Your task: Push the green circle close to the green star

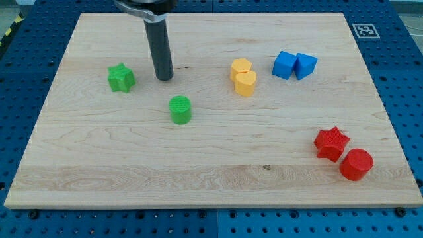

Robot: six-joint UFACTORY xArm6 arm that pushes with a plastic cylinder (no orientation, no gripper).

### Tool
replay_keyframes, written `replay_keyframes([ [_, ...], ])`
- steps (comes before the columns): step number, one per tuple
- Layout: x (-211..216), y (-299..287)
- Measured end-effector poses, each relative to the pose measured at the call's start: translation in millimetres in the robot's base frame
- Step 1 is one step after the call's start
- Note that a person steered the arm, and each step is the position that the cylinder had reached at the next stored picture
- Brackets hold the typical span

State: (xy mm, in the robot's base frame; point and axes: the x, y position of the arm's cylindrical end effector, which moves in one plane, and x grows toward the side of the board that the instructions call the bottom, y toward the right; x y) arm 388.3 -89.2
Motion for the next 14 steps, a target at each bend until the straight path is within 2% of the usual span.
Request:
replay_keyframes([
  [1, 8.6, 5.9],
  [5, 53.5, 88.2],
  [6, 69.5, 90.1],
  [8, 70.7, 90.1],
  [9, 91.0, 90.9],
  [12, 101.1, 90.9],
  [14, 135.9, 88.8],
])
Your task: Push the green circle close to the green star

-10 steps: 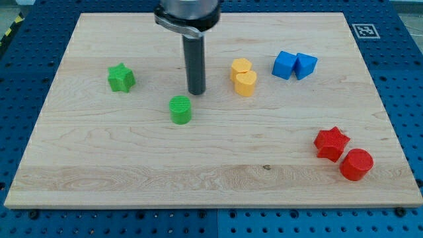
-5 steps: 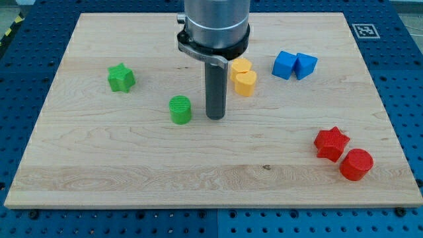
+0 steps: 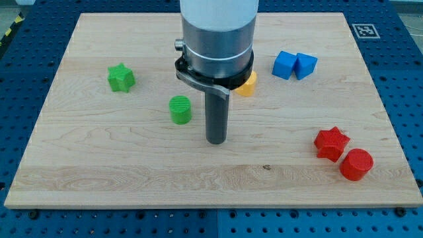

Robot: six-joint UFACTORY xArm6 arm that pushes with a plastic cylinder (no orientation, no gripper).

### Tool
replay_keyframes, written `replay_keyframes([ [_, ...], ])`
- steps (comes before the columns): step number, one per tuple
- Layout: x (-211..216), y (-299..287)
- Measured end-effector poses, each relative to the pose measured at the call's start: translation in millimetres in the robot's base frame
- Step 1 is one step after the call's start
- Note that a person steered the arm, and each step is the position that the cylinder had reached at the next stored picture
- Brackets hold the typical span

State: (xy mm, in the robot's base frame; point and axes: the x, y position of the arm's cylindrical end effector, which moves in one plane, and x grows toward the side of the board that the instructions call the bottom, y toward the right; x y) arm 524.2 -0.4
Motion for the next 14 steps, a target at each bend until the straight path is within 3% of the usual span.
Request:
replay_keyframes([
  [2, -36.3, -39.4],
  [5, -36.3, -15.9],
  [6, -61.4, -23.7],
  [8, -60.6, -61.0],
  [9, -31.9, -66.6],
  [13, -54.5, -73.1],
  [14, -56.3, -98.0],
])
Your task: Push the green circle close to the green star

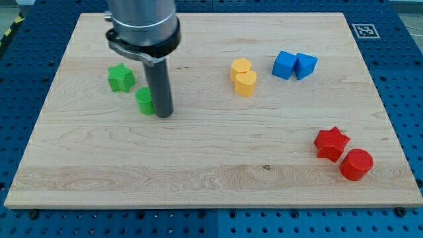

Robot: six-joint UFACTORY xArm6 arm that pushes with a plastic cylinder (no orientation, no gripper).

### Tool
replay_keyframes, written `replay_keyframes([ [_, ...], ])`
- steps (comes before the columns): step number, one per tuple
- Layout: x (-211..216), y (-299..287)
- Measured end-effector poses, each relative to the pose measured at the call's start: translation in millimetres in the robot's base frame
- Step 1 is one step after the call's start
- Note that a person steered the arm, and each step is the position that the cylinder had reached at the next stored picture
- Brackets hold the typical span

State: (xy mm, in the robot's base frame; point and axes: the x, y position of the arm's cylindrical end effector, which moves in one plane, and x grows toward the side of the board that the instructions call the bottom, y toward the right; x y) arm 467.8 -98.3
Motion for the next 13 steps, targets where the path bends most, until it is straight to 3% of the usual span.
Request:
replay_keyframes([
  [2, -1.4, -45.4],
  [4, -13.6, -45.5],
  [6, -14.4, 18.3],
  [8, -88.7, 19.1],
  [10, -100.6, 19.1],
  [11, -133.8, 15.2],
  [13, -127.4, 15.1],
])
